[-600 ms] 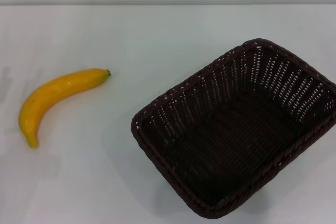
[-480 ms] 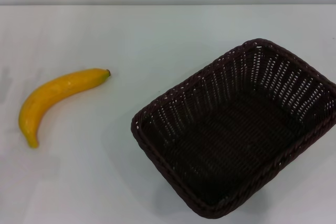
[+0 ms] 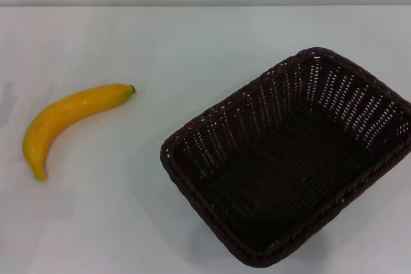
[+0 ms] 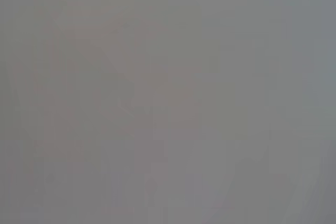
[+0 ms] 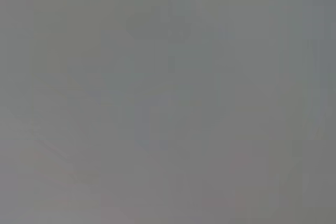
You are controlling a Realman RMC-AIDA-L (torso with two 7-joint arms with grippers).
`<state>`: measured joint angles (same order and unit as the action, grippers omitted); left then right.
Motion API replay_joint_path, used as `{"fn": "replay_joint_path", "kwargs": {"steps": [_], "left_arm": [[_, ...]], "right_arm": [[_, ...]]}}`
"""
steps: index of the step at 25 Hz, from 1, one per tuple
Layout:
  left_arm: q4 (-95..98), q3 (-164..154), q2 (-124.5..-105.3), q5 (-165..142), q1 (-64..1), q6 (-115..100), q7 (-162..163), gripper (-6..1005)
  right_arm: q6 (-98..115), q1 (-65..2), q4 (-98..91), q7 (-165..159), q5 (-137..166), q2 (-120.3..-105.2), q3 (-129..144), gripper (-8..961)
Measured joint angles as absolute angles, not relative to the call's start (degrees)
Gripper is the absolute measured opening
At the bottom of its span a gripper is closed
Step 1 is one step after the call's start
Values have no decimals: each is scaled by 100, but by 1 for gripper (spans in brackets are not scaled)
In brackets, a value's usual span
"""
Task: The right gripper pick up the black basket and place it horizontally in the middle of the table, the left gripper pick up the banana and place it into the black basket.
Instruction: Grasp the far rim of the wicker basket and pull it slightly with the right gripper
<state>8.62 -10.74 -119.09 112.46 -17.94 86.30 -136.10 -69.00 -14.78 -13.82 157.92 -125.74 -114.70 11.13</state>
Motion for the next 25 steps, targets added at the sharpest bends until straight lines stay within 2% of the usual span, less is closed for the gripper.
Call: {"fn": "replay_joint_path", "kwargs": {"steps": [6,15,22,25], "left_arm": [[881,-1093,-11903,11196,-1800,8650,-13541,861],[941,-1099,-11886,10961,-1743,8907,-13493,861],[1335,-1104,-11878,10758,-1649,8954,-13247,861],[1537,-1107,-11872,10725,-1599,8956,-13036,861]], "right_arm": [[-6982,-1328,-2260,14773,-11848,-11460,1779,718],[-7167,-1257,-5030,10892,-9733,-11415,2523,682],[-7313,-1682,-7157,8247,-7756,-11373,3180,687],[-7558,-2000,-7998,6957,-6646,-11278,3596,686]]}}
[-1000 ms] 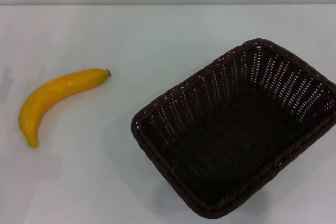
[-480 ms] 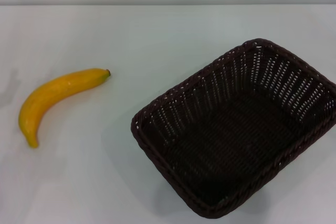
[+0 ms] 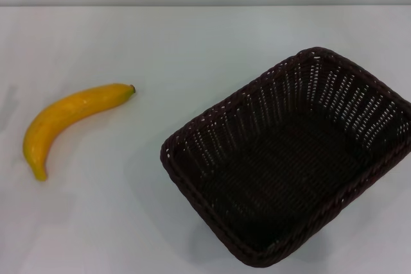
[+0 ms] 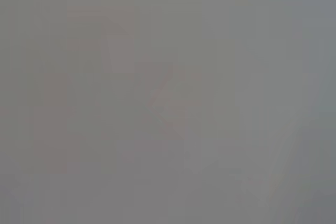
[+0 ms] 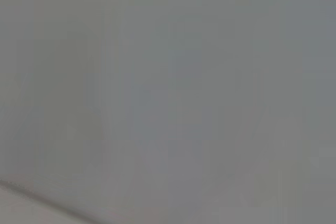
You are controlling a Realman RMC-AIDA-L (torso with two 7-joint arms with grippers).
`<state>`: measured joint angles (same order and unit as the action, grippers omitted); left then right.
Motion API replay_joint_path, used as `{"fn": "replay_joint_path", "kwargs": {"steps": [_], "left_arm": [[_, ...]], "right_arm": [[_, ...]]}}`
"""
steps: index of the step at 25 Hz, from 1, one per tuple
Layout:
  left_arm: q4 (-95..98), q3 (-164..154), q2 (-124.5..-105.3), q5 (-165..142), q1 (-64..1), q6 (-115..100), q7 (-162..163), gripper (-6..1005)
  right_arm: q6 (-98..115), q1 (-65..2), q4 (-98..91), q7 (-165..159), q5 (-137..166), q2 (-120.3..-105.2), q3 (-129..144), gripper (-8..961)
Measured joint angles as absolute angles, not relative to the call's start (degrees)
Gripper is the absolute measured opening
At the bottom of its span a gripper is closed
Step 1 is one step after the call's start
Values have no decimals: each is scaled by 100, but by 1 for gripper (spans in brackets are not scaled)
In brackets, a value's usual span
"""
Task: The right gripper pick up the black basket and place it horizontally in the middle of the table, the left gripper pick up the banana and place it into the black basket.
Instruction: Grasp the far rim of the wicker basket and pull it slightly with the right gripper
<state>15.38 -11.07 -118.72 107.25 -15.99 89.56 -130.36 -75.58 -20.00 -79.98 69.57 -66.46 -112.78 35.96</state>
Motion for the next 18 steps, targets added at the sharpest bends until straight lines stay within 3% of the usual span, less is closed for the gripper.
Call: {"fn": "replay_joint_path", "kwargs": {"steps": [9,18], "left_arm": [[1821,-1108,-11832,10600,-1654,8946,-12889,861],[1825,-1107,-11774,10598,-1677,9008,-12884,861]], "right_arm": [[-9581,-3573,-8486,4460,-4346,-10811,3923,683],[-10688,-4566,-8291,3812,-3103,-10872,4381,682]]}}
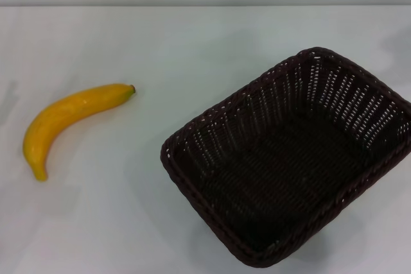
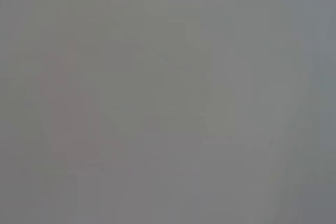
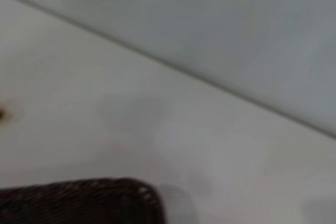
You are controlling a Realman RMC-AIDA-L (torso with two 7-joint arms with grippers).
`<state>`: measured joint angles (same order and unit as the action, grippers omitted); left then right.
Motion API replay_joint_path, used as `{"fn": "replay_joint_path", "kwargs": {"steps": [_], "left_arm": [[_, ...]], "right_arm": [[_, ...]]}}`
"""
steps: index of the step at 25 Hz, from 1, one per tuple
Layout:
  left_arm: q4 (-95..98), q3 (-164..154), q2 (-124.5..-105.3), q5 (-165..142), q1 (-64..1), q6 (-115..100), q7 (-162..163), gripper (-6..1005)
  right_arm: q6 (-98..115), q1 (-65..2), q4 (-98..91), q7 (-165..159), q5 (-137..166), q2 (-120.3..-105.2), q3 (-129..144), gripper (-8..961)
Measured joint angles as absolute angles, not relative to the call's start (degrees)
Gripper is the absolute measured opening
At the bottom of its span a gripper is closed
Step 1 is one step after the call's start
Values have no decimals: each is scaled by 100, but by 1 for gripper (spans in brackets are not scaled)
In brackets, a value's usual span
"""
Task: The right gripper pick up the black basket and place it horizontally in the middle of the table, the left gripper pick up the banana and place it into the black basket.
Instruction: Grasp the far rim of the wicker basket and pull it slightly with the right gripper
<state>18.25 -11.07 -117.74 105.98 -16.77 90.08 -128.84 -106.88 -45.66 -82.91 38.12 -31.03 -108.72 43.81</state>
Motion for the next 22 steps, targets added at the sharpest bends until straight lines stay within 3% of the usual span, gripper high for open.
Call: {"fn": "replay_joint_path", "kwargs": {"steps": [10,22], "left_arm": [[2006,-1107,-11766,10589,-1664,9009,-12793,860],[2153,-1108,-11685,10605,-1744,9002,-12637,860]], "right_arm": [[-10860,-4958,-7940,3400,-3014,-11201,5393,684],[-10597,-5600,-6931,3237,-2320,-11221,5412,686]]}}
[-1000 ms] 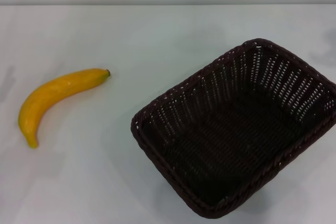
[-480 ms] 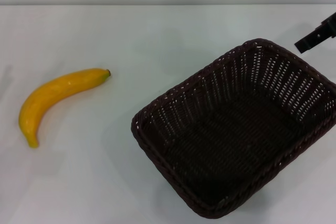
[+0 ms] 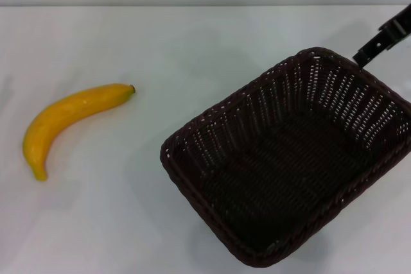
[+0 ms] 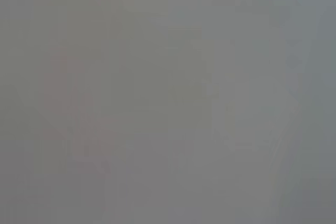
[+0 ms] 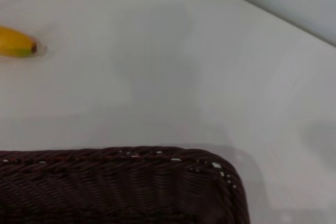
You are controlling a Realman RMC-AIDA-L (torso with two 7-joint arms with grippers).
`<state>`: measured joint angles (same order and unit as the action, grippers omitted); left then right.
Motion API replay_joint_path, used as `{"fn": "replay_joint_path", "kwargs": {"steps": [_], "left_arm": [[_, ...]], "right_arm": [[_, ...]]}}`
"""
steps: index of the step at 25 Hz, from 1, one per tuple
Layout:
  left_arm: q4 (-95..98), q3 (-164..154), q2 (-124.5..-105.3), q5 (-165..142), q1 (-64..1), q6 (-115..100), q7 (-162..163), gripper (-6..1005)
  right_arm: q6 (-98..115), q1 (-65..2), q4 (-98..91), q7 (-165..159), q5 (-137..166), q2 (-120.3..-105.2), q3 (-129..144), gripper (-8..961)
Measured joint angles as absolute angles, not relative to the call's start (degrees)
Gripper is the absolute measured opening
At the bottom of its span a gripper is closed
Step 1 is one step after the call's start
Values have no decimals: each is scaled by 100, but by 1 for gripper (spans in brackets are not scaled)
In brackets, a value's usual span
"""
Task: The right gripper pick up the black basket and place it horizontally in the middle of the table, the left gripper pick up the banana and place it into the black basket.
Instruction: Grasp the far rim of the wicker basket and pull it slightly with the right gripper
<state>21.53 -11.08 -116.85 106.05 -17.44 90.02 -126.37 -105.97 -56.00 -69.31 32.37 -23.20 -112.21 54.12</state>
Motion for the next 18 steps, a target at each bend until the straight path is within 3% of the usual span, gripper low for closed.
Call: {"fn": "replay_joint_path", "kwargs": {"steps": [4,9,14,18], "left_arm": [[2278,-1100,-11679,10628,-1769,8960,-12637,860],[2391,-1098,-11679,10634,-1798,8942,-12631,860],[2407,-1105,-11639,10640,-1854,8937,-12631,860],[2408,-1107,-11625,10635,-1900,8937,-12646,860]], "right_arm": [[-10478,-5866,-6410,3237,-2113,-11233,5457,687],[-10318,-6089,-6073,3177,-1545,-11406,5553,688],[-10119,-6188,-5645,3060,-1368,-11472,5571,843],[-9928,-6215,-5287,2982,-1325,-11473,5591,844]]}}
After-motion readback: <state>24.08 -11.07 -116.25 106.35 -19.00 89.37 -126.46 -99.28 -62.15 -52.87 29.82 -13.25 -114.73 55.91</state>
